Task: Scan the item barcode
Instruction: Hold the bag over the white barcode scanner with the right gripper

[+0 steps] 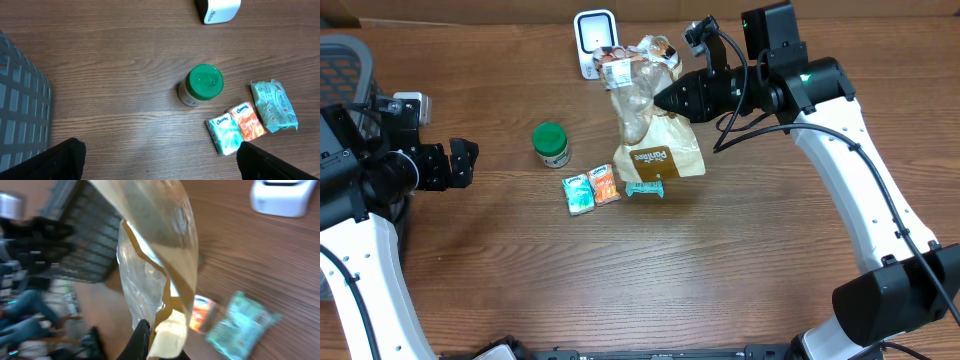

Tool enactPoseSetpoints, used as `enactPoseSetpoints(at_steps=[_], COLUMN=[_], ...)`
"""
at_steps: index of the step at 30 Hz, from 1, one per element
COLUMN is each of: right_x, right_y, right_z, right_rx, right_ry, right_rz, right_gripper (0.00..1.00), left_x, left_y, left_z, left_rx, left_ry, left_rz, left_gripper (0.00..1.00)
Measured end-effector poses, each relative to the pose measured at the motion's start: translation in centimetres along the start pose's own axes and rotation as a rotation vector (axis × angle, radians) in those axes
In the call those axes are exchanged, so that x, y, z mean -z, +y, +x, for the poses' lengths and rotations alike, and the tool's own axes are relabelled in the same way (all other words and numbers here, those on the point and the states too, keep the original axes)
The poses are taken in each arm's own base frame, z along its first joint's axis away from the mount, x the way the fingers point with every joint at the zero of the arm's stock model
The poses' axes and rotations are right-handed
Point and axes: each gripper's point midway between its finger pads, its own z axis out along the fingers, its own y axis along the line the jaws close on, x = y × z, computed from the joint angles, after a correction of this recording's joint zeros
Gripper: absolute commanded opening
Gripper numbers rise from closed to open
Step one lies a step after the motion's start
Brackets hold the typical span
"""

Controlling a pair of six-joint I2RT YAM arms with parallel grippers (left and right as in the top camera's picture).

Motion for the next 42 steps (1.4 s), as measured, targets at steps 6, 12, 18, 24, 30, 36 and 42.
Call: enactPoseSetpoints(at_steps=[6,12,18,24,30,36,42], right_x=[2.3,4.6,5.3,5.1,3.1,0.9,-1.5], right_y=[2.0,3.6,4.4,3.6,2.8,-2.2,-5.6], right_z=[-0.9,-1.6,-2.2,-4.9,-7.7,-9.6,-12.6], right_rx=[-0.023,-0.018,-0.017,-0.021,0.045,0.041,0.197], right_ry=[-0.039,-0.070,-0.082,-0.136,-0.231,-0.331,-0.475], right_rz=[-0.207,-0.374,-0.424,-0.217,0.020,0.388,0.765], right_gripper=[0.04,0.04,0.04,0.04,0.04,0.04,0.04], left_x=[0.0,0.0,0.0,0.0,0.0,0.0,0.0], left_y=[0.0,0.0,0.0,0.0,0.0,0.0,0.0], left_z=[0.0,0.0,0.0,0.0,0.0,0.0,0.0], left_rx=[0.000,0.000,0.000,0.000,0.000,0.000,0.000], left_ry=[0.000,0.000,0.000,0.000,0.000,0.000,-0.001], left_rz=[0.000,0.000,0.000,0.000,0.000,0.000,-0.001], left_gripper=[1.00,0.99,1.00,0.99,1.00,1.00,1.00])
